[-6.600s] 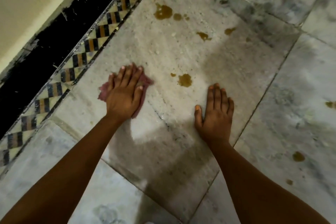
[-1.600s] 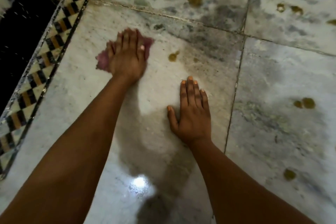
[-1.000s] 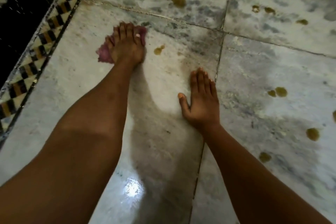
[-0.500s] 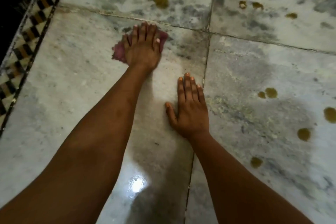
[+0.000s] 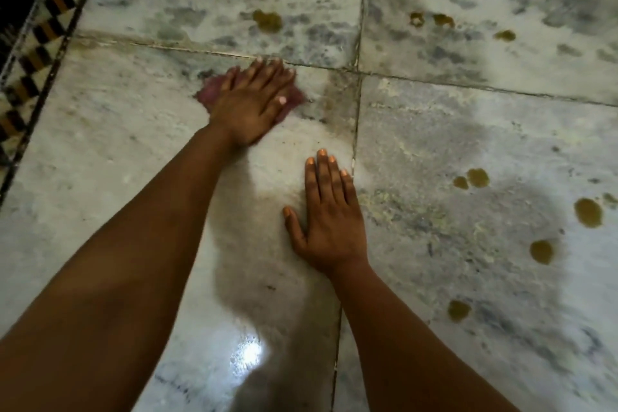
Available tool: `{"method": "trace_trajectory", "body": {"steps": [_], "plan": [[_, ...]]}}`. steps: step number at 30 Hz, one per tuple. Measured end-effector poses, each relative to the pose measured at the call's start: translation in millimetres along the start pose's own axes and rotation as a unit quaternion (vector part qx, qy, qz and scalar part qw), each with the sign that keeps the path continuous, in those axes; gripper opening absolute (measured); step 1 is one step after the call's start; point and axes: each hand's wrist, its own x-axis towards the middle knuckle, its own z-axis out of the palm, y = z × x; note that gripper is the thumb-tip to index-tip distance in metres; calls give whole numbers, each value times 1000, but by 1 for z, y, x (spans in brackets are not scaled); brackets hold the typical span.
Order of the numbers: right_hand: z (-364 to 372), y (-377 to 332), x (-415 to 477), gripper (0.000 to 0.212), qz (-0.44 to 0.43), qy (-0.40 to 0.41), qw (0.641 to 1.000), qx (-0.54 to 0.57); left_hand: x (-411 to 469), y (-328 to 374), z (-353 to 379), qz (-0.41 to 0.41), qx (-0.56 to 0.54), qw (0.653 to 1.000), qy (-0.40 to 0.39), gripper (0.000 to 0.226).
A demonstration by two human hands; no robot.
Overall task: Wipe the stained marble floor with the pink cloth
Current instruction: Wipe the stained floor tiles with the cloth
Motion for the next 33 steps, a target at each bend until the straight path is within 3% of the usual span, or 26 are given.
{"method": "trace_trajectory", "body": {"steps": [3,6,10,15,19,20,25,29,33], "plan": [[0,0,1,74,-2,-3,1000,3,34,34,0,-21,-7,1000,-5,50],[1,1,1,75,-2,1,1000,4,26,48,5,45,13,999,-6,52],[-1,1,1,76,-5,-1,1000,2,-23,11,9,112,26,993,3,58],[-1,-1,0,75,-4,0,1000,18,-14,-66,0,-57,15,997,40,54],[1,2,1,75,-4,6,1000,21,18,-50,-6,-241,-40,969,46,51],[1,2,0,75,-4,2,1000,20,15,-35,-5,-240,-40,969,41,52],[0,0,1,75,-2,-3,1000,17,-68,-7,10,-65,-18,997,42,55],[0,1,0,75,-2,-1,1000,22,-102,-57,9,-165,-9,984,72,58],[2,1,1,75,-6,-4,1000,20,-57,-81,-1,-308,-47,944,108,53]]}}
